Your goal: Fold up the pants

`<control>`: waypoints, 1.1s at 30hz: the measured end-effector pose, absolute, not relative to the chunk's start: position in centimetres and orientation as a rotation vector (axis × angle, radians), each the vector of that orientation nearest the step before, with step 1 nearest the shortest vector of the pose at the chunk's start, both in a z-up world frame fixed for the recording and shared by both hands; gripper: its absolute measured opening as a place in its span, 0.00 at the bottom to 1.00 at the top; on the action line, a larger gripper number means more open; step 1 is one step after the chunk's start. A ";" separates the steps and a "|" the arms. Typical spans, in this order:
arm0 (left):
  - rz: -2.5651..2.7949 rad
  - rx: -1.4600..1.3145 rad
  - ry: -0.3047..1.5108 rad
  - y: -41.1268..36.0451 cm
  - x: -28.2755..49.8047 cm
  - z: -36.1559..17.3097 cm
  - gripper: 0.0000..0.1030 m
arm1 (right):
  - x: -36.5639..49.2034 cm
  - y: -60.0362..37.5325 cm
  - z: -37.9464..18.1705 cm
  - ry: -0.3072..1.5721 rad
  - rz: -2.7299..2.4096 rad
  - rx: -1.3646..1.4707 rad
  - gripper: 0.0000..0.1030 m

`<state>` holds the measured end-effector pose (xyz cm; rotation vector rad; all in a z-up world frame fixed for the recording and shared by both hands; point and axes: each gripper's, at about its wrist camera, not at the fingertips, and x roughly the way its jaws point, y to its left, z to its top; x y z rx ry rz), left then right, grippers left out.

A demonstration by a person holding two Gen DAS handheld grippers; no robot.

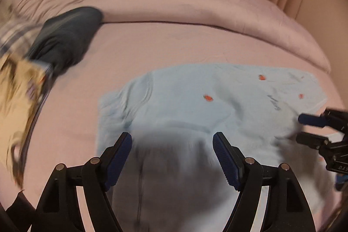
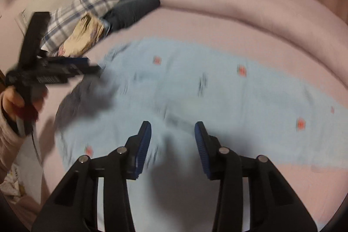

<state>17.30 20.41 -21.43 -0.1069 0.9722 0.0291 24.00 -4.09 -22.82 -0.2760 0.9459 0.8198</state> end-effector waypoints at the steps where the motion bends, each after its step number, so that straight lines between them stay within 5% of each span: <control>1: 0.056 -0.088 1.011 20.5 18.6 -22.9 0.75 | 25.2 -3.1 -23.5 0.949 0.804 -0.317 0.36; 5: 0.083 -0.070 1.053 21.6 21.1 -26.0 0.77 | 30.0 -2.3 -29.2 1.120 0.745 -0.364 0.38; 11: 0.009 -0.087 0.973 24.0 20.0 -21.6 0.77 | 32.8 -2.4 -25.5 1.115 0.869 -0.292 0.41; 15: 0.095 -0.082 0.991 27.0 21.8 -21.6 0.78 | 35.4 -3.7 -23.2 0.981 0.792 -0.404 0.58; 25: -0.148 0.132 1.169 24.9 28.4 -25.5 0.76 | 44.4 -2.2 -30.0 1.186 0.738 -0.684 0.55; 26: -0.163 0.131 1.188 24.8 28.6 -26.0 0.70 | 44.6 -1.9 -30.5 1.184 0.749 -0.694 0.56; 28: -0.203 0.117 1.154 24.6 28.3 -25.7 0.27 | 45.0 -1.3 -30.5 1.166 0.757 -0.681 0.43; 29: -0.180 0.139 1.132 24.5 28.2 -25.4 0.23 | 45.1 -0.9 -30.3 1.145 0.751 -0.686 0.15; 30: -0.171 0.138 1.125 24.7 28.3 -25.5 0.18 | 45.0 -0.4 -30.0 1.106 0.738 -0.723 0.04; 33: -0.152 0.108 1.100 25.3 28.1 -25.6 0.13 | 45.0 0.8 -30.3 1.095 0.736 -0.790 0.02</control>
